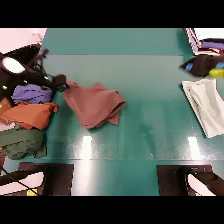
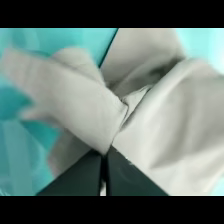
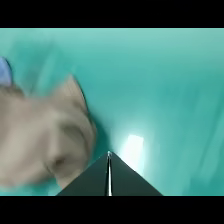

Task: Fold the shirts.

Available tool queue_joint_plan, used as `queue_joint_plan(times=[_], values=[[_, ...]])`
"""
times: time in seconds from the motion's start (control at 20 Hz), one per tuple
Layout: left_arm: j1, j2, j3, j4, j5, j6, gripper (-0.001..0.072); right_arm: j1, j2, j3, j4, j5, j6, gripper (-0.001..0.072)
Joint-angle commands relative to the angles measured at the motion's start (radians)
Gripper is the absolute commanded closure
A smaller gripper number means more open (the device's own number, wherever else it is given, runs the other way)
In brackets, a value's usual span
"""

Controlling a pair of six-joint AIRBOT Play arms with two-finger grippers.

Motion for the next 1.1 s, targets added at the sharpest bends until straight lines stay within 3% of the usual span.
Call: queue_joint_plan(times=[0.0, 0.05, 0.2, 0.35, 0.85, 0.9, 0.95, 1.0, 1.05], values=[[0.040, 0.021, 0.108, 0.047, -0.038, 0.002, 0.0683, 0.034, -0.027, -0.271, 0.018, -0.001, 0.020, 0.0368], [0.040, 0.019, 0.108, 0.046, -0.042, 0.001, 0.0683, 0.079, -0.061, -0.344, 0.050, -0.031, 0.019, 0.0302], [0.039, 0.017, 0.106, 0.056, -0.043, 0.001, 0.0683, 0.269, -0.203, -0.488, 0.208, -0.253, -0.037, 0.0302], [0.038, 0.017, 0.106, 0.081, -0.046, 0.001, 0.0683, 0.427, -0.372, -0.470, 0.370, -0.447, -0.075, 0.0302], [0.038, 0.017, 0.106, 0.088, -0.045, 0.029, 0.0683, 0.590, -0.772, -0.078, 0.428, -0.446, -0.058, 0.0306], [0.038, 0.017, 0.106, 0.088, -0.045, 0.030, 0.0683, 0.591, -0.791, -0.054, 0.426, -0.436, -0.059, 0.0323], [0.038, 0.017, 0.106, 0.088, -0.045, 0.039, 0.0683, 0.591, -0.804, -0.035, 0.425, -0.427, -0.059, 0.0394], [0.038, 0.017, 0.107, 0.088, -0.046, 0.047, 0.0683, 0.591, -0.812, -0.018, 0.418, -0.420, -0.059, 0.0504], [0.038, 0.018, 0.107, 0.088, -0.045, 0.047, 0.0683, 0.588, -0.812, -0.007, 0.407, -0.420, -0.060, 0.0691]])
